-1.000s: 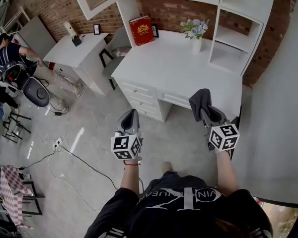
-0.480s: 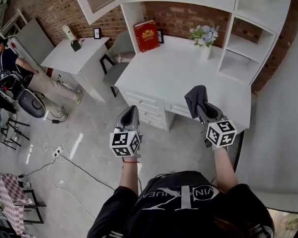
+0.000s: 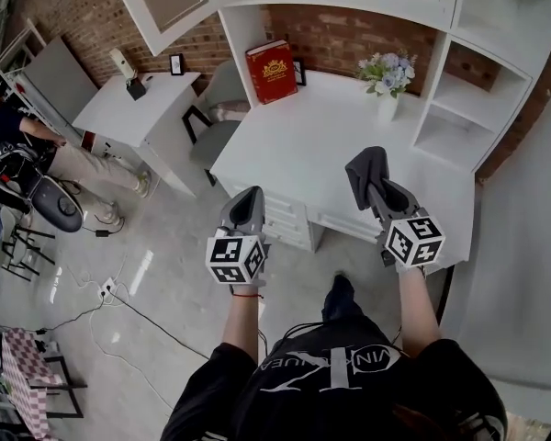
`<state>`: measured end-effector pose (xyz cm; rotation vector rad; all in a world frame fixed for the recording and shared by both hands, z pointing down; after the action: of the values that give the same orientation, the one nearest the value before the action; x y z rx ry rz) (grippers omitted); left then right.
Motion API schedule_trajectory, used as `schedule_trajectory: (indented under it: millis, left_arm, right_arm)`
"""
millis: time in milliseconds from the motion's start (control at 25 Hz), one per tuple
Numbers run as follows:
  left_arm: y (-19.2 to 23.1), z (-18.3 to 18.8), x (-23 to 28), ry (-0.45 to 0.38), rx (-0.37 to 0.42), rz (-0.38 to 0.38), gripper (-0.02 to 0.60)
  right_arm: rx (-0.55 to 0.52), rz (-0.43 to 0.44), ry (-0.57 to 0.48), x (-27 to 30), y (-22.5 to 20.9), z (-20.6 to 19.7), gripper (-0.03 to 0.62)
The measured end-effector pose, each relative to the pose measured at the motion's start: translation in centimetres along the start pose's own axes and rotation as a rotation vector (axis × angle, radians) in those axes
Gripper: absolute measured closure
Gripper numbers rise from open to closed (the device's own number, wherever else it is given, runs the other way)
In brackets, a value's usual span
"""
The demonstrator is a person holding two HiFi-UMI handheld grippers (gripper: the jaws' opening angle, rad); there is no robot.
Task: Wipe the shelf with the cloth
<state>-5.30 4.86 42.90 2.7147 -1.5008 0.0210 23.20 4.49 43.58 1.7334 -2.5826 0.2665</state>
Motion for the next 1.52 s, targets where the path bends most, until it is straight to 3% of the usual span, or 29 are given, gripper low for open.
schedule_trajectory:
  millis: [360,800,1280,1520]
  left_arm:
    - [4.8,1.4,8.0,0.009,0.0,0.034,0.571]
    - [7.7,3.3,17.7,-0.015,0.032,0.023,0.571]
    - [13.7,7.2,24.6,-0.033,0.038,0.038,0.571]
    - [19.2,10.5,28.2,-0.063,0.09,0.006,0.571]
  right_arm:
    - [0.002,0.039,-0.013,8.7,-3.5,2.8,0.511]
    - [-0.022,0.12,-0.036,18.1,-6.5,5.9,0.511]
    - [-0.072,0.296,-0.104,29.3,-2.9,11.1,0.511]
    - [-0.138,0.297,-0.158,35.7,0.6,15.2,0.511]
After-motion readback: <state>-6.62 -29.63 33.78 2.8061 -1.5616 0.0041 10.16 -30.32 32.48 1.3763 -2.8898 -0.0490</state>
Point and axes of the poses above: the fingertips, and each gripper's own axes: x forward along the fingers, y to its left, z out of its top, the point moved 4 cm from there along -x, backward along the fingers, and after that the axes turned 7 degrees about -z, right-handed, at the moved point
